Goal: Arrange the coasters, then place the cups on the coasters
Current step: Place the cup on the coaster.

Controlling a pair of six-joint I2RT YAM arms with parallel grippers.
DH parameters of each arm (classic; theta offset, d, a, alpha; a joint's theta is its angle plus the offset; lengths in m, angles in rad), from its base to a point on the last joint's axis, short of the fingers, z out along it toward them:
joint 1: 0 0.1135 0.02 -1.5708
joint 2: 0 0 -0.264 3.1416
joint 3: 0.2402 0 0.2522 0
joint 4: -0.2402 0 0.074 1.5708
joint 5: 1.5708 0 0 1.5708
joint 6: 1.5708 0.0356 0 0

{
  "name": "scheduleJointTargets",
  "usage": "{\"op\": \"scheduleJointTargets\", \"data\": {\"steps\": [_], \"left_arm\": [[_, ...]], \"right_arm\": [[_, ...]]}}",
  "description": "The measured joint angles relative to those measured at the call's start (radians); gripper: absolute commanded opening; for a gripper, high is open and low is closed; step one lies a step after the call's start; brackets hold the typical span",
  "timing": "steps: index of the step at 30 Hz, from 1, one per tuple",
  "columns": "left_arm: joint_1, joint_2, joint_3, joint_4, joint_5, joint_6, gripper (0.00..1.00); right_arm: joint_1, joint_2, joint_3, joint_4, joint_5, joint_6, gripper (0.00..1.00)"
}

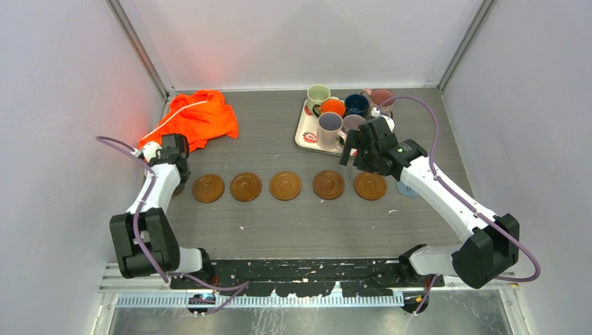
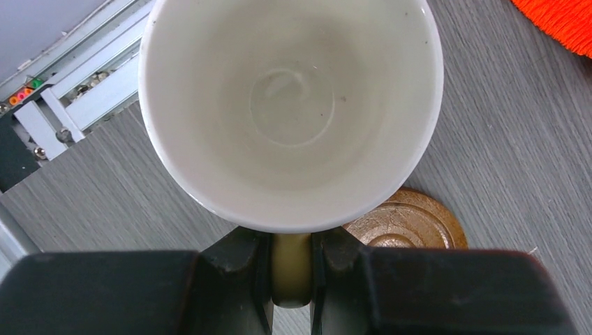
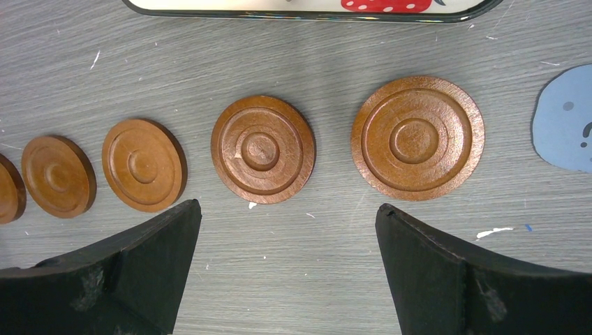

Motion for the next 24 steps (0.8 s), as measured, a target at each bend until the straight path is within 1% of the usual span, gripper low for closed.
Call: {"op": "scheduleJointTargets", "data": {"steps": [12, 24], "left_arm": [[0.050, 0.048, -0.002, 0.051, 0.044, -0.001, 0.00], [0.052, 0.089, -0.002, 0.086, 0.074, -0.001, 0.00]], "right_arm": [[0.001, 0.000, 0.000, 0.000, 0.000, -0.004, 1.00], [0.001, 0.000, 0.000, 0.000, 0.000, -0.005, 1.00]]}}
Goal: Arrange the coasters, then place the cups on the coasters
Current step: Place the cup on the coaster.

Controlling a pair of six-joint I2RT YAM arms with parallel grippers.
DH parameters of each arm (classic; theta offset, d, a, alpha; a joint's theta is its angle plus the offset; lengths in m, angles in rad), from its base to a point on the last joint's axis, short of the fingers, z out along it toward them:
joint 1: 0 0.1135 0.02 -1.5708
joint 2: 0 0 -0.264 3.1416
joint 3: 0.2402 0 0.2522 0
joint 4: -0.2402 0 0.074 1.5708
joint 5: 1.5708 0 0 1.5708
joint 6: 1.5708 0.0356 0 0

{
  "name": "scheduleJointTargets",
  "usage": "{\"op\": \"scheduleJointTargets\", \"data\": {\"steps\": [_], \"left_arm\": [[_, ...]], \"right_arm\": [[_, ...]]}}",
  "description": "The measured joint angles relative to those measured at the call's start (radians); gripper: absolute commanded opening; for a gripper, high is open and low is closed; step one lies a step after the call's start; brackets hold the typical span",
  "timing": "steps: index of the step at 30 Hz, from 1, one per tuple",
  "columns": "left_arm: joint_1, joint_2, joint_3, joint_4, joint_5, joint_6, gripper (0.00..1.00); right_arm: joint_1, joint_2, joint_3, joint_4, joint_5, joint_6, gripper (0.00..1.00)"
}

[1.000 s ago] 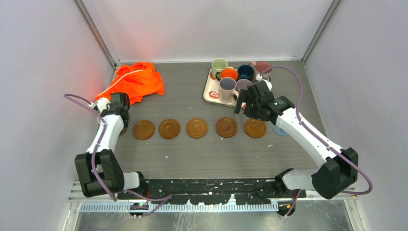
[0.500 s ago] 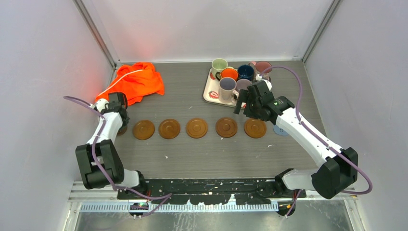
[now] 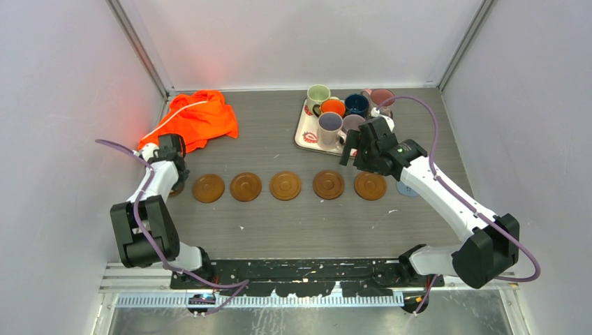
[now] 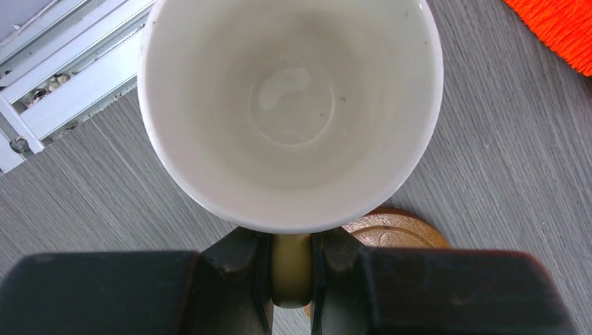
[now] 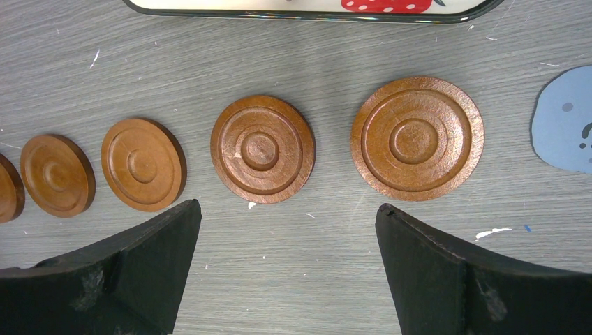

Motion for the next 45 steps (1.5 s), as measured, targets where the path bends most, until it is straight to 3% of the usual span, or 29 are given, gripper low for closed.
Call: {"op": "scheduleJointTargets", "data": {"steps": [4, 18, 30, 37, 45], "left_arm": [[0.000, 0.003, 0.000, 0.006, 0.001, 0.000, 0.01], [0.000, 0.003, 0.000, 0.005, -0.003, -0.004, 0.30], [0.000, 0.001, 0.001, -0.003, -0.004, -0.006, 0.45], [-0.001, -0.036, 0.014, -0.034, -0.009, -0.003, 0.61], [-0.016, -0.104, 0.031, -0.077, -0.017, 0.006, 0.89]], "right_arm": [[0.000, 0.000, 0.000, 0.000, 0.000, 0.000, 1.00], [0.000, 0.000, 0.000, 0.000, 0.000, -0.001, 1.00], [0.001, -0.011, 0.000, 0.001, 0.000, -0.001, 1.00], [0.001, -0.029, 0.000, 0.001, 0.000, -0.001, 1.00], [0.001, -0.044, -0.002, 0.001, 0.001, -0.003, 1.00]]}}
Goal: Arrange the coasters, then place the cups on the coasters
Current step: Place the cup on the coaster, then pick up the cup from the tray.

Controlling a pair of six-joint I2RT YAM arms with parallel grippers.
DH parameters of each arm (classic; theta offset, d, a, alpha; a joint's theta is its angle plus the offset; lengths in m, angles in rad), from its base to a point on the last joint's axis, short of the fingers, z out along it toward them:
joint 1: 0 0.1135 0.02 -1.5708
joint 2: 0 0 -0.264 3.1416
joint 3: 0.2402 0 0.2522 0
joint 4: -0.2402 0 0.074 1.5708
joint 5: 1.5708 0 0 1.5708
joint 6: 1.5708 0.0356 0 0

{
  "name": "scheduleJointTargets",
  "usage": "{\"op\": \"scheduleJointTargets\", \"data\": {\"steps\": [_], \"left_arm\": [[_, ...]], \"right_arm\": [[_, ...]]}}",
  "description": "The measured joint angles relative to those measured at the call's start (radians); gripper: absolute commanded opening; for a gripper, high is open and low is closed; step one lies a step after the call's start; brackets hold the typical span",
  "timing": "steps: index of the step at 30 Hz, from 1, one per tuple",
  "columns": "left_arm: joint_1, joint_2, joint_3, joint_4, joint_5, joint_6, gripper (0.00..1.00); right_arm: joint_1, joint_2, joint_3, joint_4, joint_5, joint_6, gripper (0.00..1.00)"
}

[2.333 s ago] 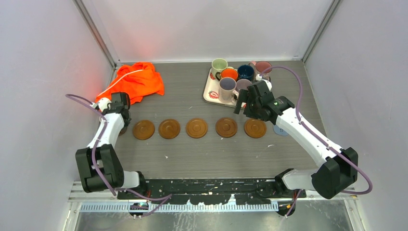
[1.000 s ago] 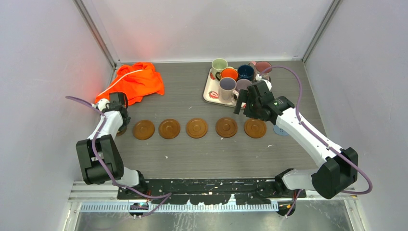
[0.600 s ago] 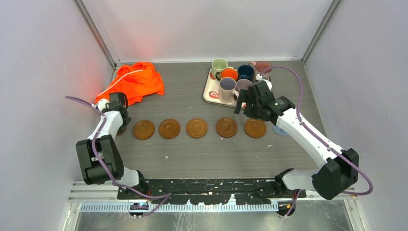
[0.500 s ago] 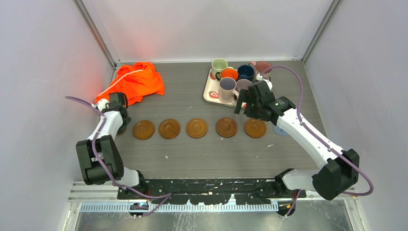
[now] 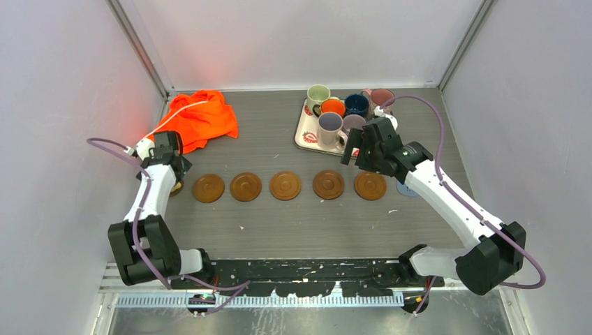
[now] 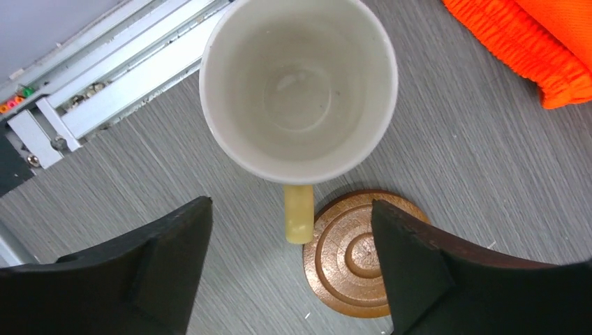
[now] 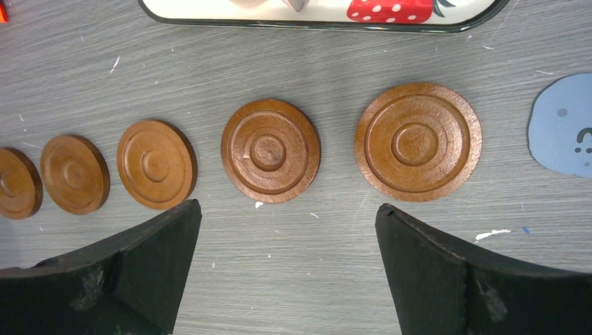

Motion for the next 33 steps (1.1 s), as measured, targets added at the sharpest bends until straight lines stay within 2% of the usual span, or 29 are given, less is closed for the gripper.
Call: {"op": "scheduleJointTargets", "data": {"steps": [4, 15, 25, 33], "left_arm": [[-0.023, -0.041, 0.018, -0.027, -0.008, 0.016, 0.99], [-0.159, -0.104, 0.120, -0.095, -0.034, 0.070, 1.00], [-0.505, -0.069, 0.291, -0.138, -0.058, 0.077, 1.00], [-0.758, 0.127, 0.445, -0.131, -0.064, 0.061, 1.00]], "right_arm": [[0.000, -0.007, -0.002, 0.001, 0.003, -0.001, 1.00], [0.001, -0.039, -0.018, 0.005, 0.030, -0.001, 1.00], [0.001, -0.067, -0.021, 0.003, 0.077, -0.005, 1.00], [0.001, -0.068, -0.023, -0.004, 0.119, 0.002, 1.00]]}}
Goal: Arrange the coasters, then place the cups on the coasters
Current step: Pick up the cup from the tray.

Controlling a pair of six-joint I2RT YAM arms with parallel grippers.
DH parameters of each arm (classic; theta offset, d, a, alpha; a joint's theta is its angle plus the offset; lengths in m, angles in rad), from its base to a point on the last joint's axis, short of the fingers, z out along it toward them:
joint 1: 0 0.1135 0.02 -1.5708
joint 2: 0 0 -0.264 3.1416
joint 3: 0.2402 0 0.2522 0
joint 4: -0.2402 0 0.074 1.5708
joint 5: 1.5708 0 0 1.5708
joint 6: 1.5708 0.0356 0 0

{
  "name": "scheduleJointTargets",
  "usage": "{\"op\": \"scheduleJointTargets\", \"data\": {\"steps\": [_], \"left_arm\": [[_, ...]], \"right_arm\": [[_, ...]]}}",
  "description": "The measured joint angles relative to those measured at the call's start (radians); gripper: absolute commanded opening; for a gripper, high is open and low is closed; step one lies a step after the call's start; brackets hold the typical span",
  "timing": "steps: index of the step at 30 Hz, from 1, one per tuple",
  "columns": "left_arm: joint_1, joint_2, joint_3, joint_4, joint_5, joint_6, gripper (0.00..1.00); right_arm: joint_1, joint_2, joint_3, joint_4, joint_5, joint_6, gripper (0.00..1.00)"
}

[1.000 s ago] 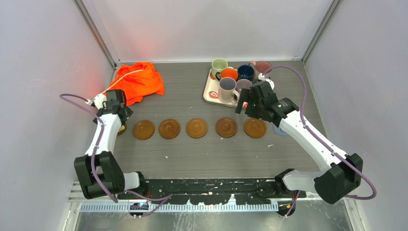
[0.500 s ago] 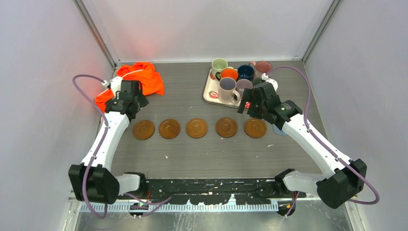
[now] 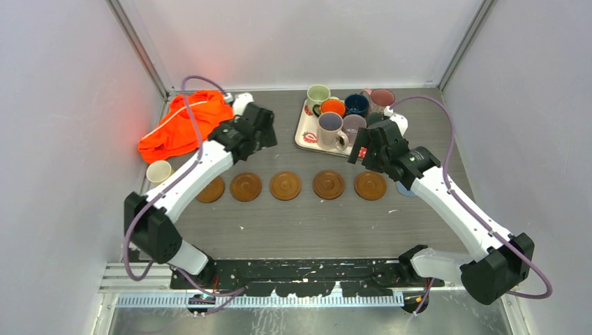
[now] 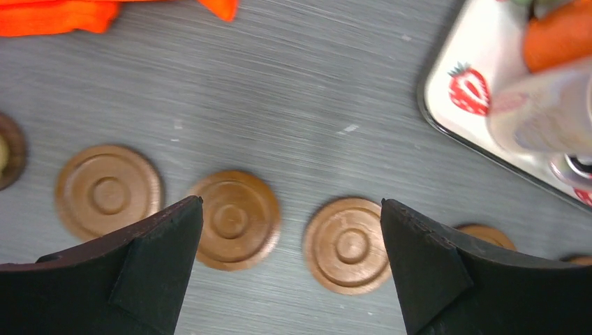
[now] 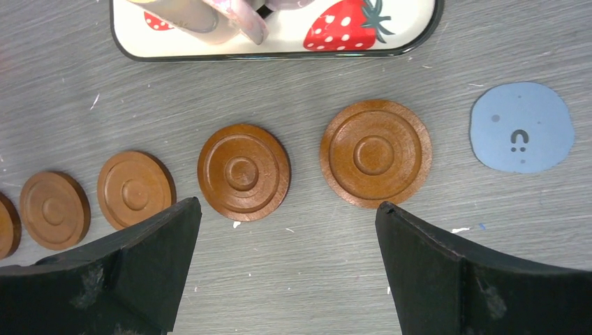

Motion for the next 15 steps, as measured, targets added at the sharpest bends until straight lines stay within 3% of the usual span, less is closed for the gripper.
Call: {"op": "scheduleJointTargets", "data": {"steps": [6, 15], "left_arm": [[-0.160, 0.194, 0.141, 0.016, -0.008, -0.049, 1.00], [-0.298, 0.470, 0.420, 0.036, -0.051, -0.119, 1.00]], "right_arm": [[0.000, -0.058, -0.001, -0.061, 0.085, 0.019, 1.00], [0.000, -0.235, 0.000, -0.175, 0.231, 0.042, 1.00]]}}
